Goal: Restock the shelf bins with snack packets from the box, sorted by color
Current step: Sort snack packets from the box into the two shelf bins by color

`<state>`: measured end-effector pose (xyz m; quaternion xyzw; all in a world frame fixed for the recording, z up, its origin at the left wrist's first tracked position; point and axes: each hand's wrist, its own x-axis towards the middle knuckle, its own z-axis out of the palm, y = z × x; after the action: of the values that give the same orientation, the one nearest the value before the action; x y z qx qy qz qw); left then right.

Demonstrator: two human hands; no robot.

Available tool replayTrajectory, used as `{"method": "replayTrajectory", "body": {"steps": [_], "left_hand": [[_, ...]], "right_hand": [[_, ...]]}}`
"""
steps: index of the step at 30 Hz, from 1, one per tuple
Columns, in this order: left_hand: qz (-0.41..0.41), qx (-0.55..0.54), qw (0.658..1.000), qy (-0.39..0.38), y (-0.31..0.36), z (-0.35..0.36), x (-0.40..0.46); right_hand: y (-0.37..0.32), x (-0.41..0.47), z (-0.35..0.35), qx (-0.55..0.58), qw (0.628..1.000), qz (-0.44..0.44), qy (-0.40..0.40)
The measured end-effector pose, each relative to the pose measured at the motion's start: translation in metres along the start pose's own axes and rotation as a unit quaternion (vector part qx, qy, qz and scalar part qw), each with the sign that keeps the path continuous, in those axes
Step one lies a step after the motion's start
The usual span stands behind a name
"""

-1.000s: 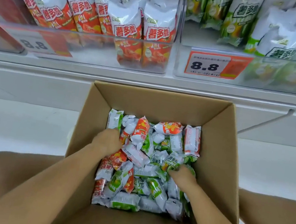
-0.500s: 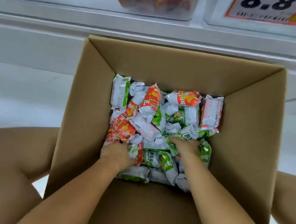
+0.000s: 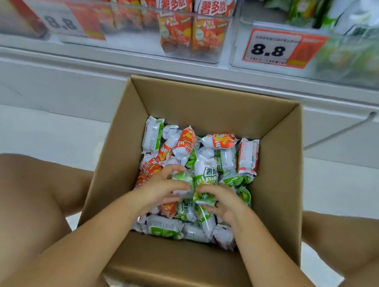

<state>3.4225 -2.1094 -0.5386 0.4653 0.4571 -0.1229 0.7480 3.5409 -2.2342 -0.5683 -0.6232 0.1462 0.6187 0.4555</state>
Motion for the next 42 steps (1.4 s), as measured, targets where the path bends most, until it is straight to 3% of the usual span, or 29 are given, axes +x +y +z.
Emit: {"method": "replayTrajectory", "body": {"steps": [3, 7, 13, 19, 22, 26, 31, 34, 38, 42], "left_hand": [[0.090, -0.046, 0.994, 0.030, 0.020, 0.017, -0.026], [0.232, -0.034, 0.972, 0.022, 0.047, 0.025, -0.055], [0.296, -0.022, 0.955, -0.016, 0.093, 0.038, -0.091], [0.332, -0.030, 0.943, -0.026, 0.142, 0.067, -0.116], [0.346, 0.007, 0.938, -0.018, 0.170, 0.084, -0.120], [0.386, 0.058, 0.919, 0.048, 0.204, 0.108, -0.115], [0.443, 0.060, 0.887, 0.114, 0.250, 0.120, -0.081], [0.486, 0.107, 0.853, 0.155, 0.281, 0.128, -0.058], [0.481, 0.191, 0.836, 0.181, 0.309, 0.136, -0.022], [0.429, 0.276, 0.847, 0.150, 0.330, 0.146, 0.007]], "right_hand": [[-0.014, -0.033, 0.010, 0.007, 0.997, -0.075, -0.014], [-0.042, -0.089, 0.013, -0.082, 0.978, -0.190, -0.019], [-0.085, -0.176, 0.011, -0.146, 0.923, -0.355, -0.029], [-0.130, -0.205, -0.005, -0.124, 0.903, -0.412, -0.021], [-0.161, -0.221, -0.021, -0.194, 0.877, -0.438, 0.029], [-0.200, -0.234, -0.043, -0.284, 0.832, -0.470, 0.085], [-0.244, -0.231, -0.061, -0.196, 0.768, -0.573, 0.209], [-0.261, -0.219, -0.061, -0.217, 0.713, -0.614, 0.260], [-0.267, -0.194, -0.054, -0.356, 0.686, -0.571, 0.276], [-0.269, -0.189, -0.056, -0.470, 0.623, -0.520, 0.348]]}}
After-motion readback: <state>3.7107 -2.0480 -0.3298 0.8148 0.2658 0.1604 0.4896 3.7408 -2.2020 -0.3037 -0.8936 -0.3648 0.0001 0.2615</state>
